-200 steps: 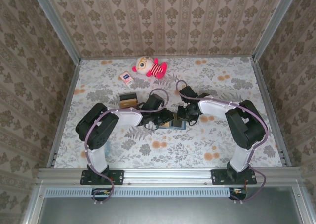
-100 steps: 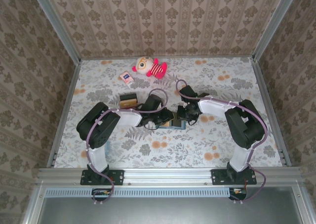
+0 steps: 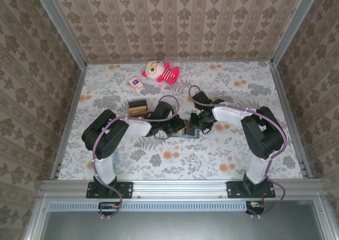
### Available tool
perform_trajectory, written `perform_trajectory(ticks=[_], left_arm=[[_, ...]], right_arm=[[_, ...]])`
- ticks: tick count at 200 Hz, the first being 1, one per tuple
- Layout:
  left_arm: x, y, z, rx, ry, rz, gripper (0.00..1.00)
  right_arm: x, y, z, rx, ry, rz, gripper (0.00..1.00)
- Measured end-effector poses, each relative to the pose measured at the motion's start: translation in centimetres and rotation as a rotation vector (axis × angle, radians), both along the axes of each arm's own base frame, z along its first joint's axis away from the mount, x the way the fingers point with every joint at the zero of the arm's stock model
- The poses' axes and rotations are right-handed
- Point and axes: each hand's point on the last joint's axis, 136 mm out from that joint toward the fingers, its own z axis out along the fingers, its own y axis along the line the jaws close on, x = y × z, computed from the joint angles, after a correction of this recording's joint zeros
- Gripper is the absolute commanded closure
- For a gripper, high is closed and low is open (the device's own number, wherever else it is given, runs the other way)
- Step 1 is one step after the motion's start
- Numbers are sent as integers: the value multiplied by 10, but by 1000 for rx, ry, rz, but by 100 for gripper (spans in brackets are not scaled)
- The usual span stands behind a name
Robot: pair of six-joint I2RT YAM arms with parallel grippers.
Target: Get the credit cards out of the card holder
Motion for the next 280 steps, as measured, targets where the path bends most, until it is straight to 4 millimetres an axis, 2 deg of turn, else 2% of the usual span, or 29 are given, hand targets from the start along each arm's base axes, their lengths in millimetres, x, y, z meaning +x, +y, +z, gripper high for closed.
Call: perform_trajectory(ticks=[68, 128, 155, 181, 207, 236, 253, 280], left_arm=[[-2, 14, 4, 2, -4, 15, 92], [-3, 35, 21, 38, -42, 8, 99], [-8, 48, 35, 103, -85, -27, 100], [-8, 54, 62, 138, -163, -63, 100], [-5, 58, 94, 156, -255, -84, 100], [-2, 66, 118, 152, -317, -81, 100], [1, 69, 128, 135, -337, -67, 100], [7, 69, 141, 78, -361, -42, 100]], right_arm=[[1, -2, 0, -11, -6, -4, 79], [2, -2, 0, -6, -7, -2, 78], [0, 7, 8, 54, -2, 40, 73], [4, 22, 33, 155, -54, 86, 60], [12, 39, 80, 317, -149, 124, 49], [22, 45, 126, 489, -242, 137, 41], [24, 48, 136, 584, -254, 140, 35], [21, 53, 139, 712, -240, 136, 30]])
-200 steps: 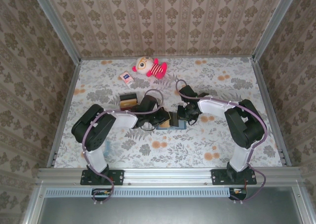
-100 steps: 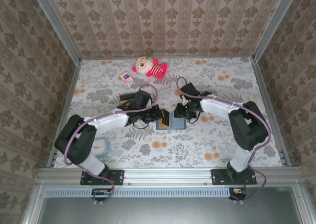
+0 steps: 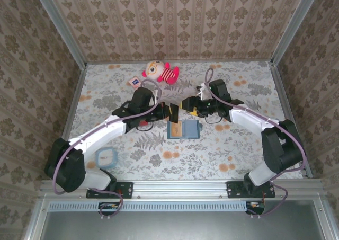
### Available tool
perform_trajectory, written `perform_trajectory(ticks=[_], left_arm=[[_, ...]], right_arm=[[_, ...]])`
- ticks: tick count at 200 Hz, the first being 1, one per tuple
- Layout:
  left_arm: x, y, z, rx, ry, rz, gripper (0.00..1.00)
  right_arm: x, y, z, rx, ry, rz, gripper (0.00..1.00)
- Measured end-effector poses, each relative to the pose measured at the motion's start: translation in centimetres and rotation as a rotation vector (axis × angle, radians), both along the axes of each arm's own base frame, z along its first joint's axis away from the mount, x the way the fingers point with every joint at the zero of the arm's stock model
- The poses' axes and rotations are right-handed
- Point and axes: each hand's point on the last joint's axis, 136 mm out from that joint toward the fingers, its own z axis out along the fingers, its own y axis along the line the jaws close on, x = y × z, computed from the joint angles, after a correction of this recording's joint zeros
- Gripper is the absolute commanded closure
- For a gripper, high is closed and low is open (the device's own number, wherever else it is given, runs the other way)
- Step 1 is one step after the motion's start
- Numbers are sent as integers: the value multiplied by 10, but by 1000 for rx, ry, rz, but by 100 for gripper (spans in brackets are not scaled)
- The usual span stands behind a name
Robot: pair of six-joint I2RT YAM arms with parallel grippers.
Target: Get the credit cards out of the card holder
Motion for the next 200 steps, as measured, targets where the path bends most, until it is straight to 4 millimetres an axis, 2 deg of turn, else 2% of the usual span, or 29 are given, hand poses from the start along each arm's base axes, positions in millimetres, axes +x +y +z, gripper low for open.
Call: perform_trajectory(ticks=[28, 54, 131, 152, 177, 196, 200], left_arm=[[1, 0, 3, -88, 15, 19, 100], [4, 1, 8, -173, 37, 40, 100], [7, 7, 44, -336, -3, 81, 100], [6, 6, 50, -363, -9, 77, 100], [5, 4, 53, -393, -2, 71, 100], [6, 2, 57, -416, 0, 67, 100], [6, 3, 56, -418, 2, 70, 97]], right_arm=[[-2, 10, 18, 103, -16, 42, 30], [-1, 18, 34, 183, -31, 77, 35], [0, 27, 41, 259, -32, 123, 41], [2, 28, 40, 272, -24, 125, 49], [3, 29, 42, 288, -11, 121, 66], [3, 31, 47, 308, -13, 129, 76], [3, 31, 49, 313, -18, 132, 77]])
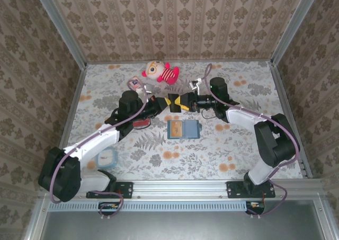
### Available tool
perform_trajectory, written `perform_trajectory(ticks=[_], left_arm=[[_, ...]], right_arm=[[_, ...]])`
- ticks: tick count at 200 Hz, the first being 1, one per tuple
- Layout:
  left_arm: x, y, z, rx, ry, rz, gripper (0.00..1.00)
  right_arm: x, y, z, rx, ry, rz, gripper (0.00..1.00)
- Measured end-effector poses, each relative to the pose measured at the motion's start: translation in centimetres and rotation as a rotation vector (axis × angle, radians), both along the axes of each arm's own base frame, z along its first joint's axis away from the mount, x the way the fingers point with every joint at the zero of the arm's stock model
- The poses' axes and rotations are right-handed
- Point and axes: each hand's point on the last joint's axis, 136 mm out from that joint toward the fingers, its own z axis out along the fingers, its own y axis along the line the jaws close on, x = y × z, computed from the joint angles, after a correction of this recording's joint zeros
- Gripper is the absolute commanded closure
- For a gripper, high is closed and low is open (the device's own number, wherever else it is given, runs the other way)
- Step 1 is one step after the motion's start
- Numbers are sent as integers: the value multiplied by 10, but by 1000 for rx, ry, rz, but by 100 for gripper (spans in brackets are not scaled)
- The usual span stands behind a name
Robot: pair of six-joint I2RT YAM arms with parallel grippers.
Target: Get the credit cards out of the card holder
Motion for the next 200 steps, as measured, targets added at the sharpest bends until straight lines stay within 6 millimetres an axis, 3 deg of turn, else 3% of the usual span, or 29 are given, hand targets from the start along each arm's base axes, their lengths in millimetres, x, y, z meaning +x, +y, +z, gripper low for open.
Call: perform_trajectory(ticks=[14, 38, 64, 94, 130, 156, 200], left_arm=[[1, 0, 0, -10, 10, 0, 88], [4, -2, -1, -25, 19, -5, 84], [4, -6, -2, -40, 17, -25, 84], [3, -8, -3, -40, 19, -36, 94], [3, -6, -9, -3, 12, -42, 100], [8, 10, -22, 143, 15, -8, 100], [22, 58, 5, 472, -153, 71, 100]], right_arm=[[0, 1, 3, 11, -2, 2, 81], [0, 2, 6, 24, -8, 5, 82], [0, 3, 8, 30, -4, 8, 82], [-2, 4, 8, 32, 0, 16, 79], [-3, 4, 5, 20, -2, 20, 57], [-3, -1, -5, -21, -1, 5, 39], [-4, -24, -13, -149, -30, -73, 15]])
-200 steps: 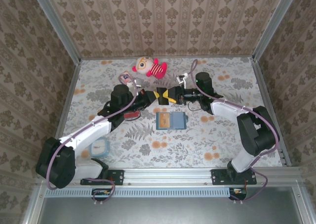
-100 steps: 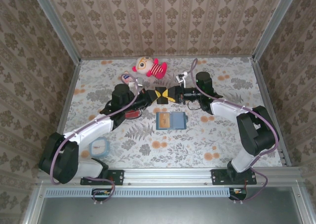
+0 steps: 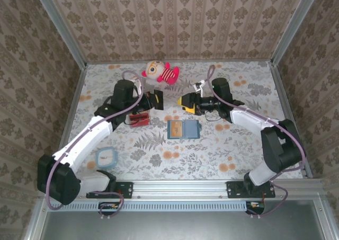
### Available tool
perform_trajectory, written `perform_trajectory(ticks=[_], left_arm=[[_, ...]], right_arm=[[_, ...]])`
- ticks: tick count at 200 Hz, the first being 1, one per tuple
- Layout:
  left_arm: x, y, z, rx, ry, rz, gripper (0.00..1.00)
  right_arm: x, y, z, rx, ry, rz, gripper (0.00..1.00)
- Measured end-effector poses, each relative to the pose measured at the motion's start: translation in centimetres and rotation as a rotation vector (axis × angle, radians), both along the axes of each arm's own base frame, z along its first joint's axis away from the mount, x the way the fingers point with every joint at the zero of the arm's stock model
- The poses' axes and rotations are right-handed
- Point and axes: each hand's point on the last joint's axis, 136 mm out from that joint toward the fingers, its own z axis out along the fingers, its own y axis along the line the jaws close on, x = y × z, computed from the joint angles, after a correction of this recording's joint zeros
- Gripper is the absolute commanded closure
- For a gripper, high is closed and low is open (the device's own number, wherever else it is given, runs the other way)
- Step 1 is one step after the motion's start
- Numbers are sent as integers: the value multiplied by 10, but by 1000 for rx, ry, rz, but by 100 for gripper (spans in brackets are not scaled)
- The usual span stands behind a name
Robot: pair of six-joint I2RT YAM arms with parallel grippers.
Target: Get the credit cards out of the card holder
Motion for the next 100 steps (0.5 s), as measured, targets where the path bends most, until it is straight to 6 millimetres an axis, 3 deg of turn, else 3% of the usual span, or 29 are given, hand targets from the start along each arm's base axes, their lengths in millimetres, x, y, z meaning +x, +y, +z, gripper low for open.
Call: perform_trajectory(ticks=[29, 53, 100], left_arm=[[9, 35, -3, 229, -51, 28, 100], [20, 62, -7, 409, -64, 32, 100], [43, 77, -18, 693, -188, -121, 100]], right_arm=[[2, -18, 9, -77, -77, -69, 7], [5, -32, 4, -146, -95, -121, 2], [9, -53, -21, -270, -65, -182, 0]])
